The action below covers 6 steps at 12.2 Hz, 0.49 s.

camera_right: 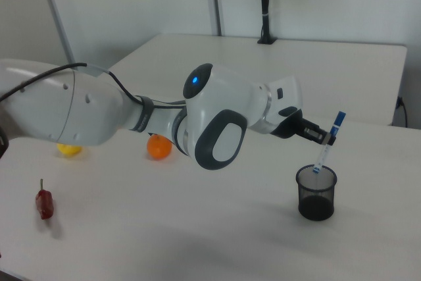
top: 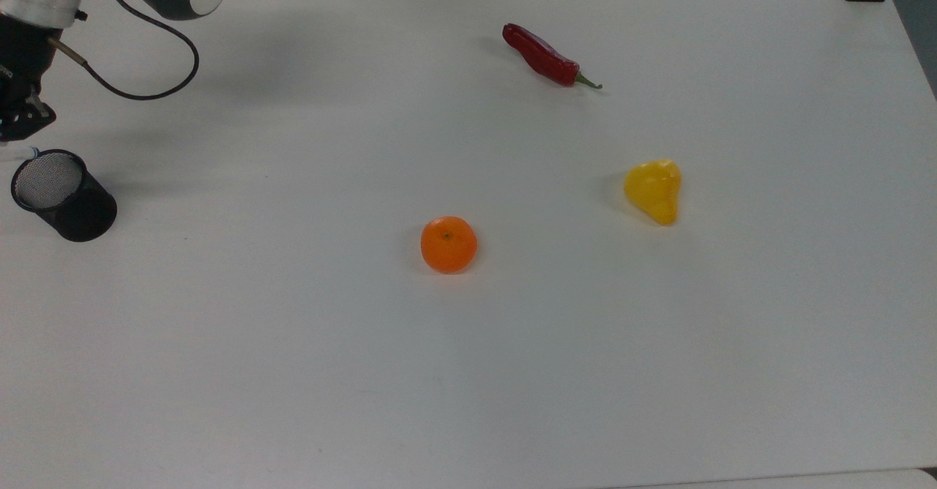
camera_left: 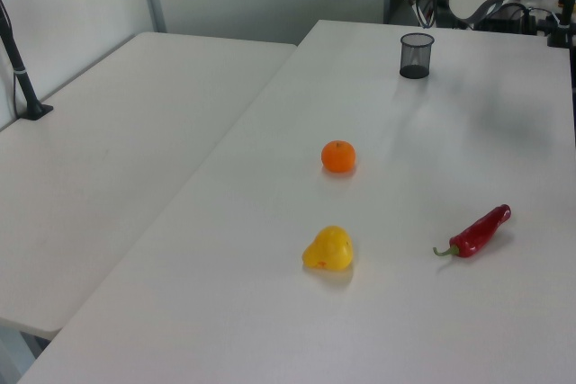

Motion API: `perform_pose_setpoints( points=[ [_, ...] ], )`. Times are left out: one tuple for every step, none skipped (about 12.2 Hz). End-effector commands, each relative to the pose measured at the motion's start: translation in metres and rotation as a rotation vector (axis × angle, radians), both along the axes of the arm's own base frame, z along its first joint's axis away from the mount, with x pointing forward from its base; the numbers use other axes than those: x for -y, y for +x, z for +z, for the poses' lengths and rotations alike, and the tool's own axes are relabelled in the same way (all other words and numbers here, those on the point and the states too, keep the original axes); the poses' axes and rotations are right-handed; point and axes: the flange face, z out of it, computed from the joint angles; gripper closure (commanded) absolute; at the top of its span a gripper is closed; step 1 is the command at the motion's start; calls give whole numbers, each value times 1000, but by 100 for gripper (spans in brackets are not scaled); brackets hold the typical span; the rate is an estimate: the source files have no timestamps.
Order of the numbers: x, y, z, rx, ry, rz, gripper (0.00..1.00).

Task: Place marker
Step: 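Carry the marker over to the black mesh pen cup, then lower the marker into the pen cup and open the gripper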

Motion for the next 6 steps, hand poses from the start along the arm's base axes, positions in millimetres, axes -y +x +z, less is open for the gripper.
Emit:
perform_pose_setpoints(
  points=[
    [-2, 19, -20, 14, 4, 2, 100],
    [-6, 20, -29, -1, 8, 7, 100],
    [-10, 21, -34, -7, 12, 14, 100],
    [-18, 22, -42, -21, 21, 26, 100],
    [-22, 20, -51, -41, 27, 34, 100],
    [-22, 17, -57, -56, 28, 37, 100]
  ],
)
